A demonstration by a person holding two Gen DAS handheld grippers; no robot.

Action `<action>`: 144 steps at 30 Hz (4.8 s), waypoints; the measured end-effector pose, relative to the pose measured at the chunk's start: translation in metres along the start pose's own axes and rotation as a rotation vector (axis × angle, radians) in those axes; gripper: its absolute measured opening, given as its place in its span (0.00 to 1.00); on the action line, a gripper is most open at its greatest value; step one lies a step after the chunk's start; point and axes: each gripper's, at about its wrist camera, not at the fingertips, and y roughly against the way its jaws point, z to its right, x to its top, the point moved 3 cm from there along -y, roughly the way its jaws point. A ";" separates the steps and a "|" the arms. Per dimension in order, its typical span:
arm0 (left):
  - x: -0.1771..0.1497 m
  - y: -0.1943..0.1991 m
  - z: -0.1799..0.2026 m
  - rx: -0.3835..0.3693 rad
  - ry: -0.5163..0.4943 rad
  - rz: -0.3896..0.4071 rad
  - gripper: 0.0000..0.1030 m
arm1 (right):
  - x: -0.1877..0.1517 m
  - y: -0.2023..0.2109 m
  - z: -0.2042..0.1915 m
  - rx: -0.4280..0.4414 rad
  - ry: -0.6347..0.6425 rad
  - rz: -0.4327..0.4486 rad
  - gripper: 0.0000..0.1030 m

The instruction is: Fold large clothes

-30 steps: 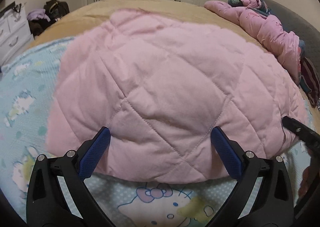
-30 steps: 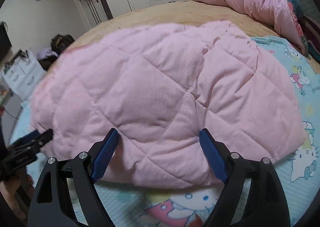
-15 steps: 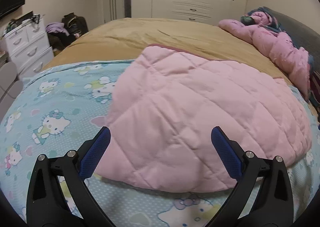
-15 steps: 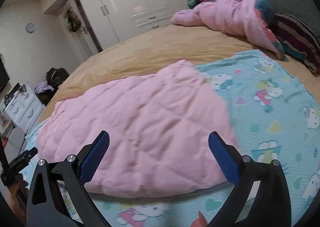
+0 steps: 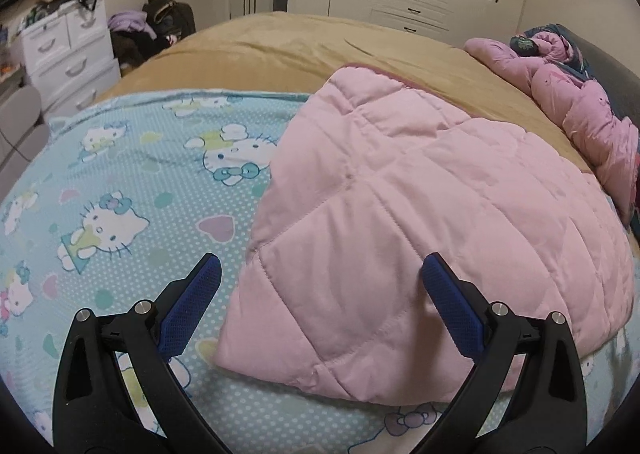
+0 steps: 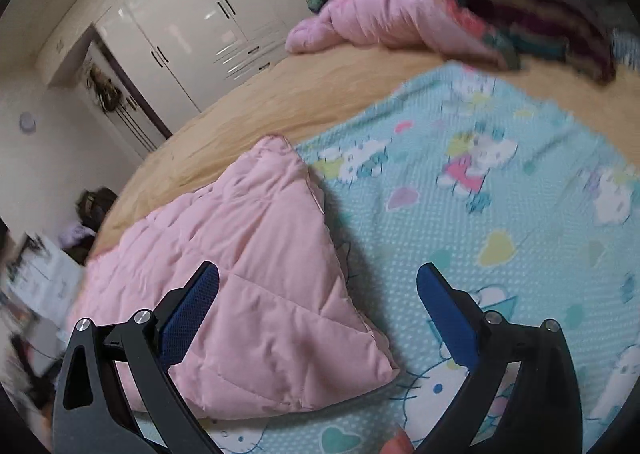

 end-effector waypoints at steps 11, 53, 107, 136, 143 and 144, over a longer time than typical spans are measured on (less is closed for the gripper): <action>-0.010 -0.045 -0.043 -0.270 0.242 -0.125 0.92 | -0.035 -0.064 0.013 0.116 -0.017 -0.264 0.96; 0.024 -0.034 0.029 -0.258 0.080 -0.033 0.35 | -0.017 -0.035 -0.044 0.266 -0.005 -0.078 0.40; -0.092 0.090 -0.024 -0.253 0.099 -0.040 0.31 | -0.120 0.079 -0.029 0.055 -0.033 -0.071 0.65; -0.082 0.128 -0.021 0.097 -0.043 0.012 0.91 | -0.117 0.111 -0.027 -0.076 -0.022 -0.051 0.96; -0.080 0.157 -0.024 0.018 0.003 0.035 0.91 | -0.113 0.139 -0.047 -0.031 0.035 -0.006 0.96; -0.080 0.159 -0.024 0.013 0.005 0.040 0.91 | -0.113 0.144 -0.051 -0.029 0.048 0.004 0.96</action>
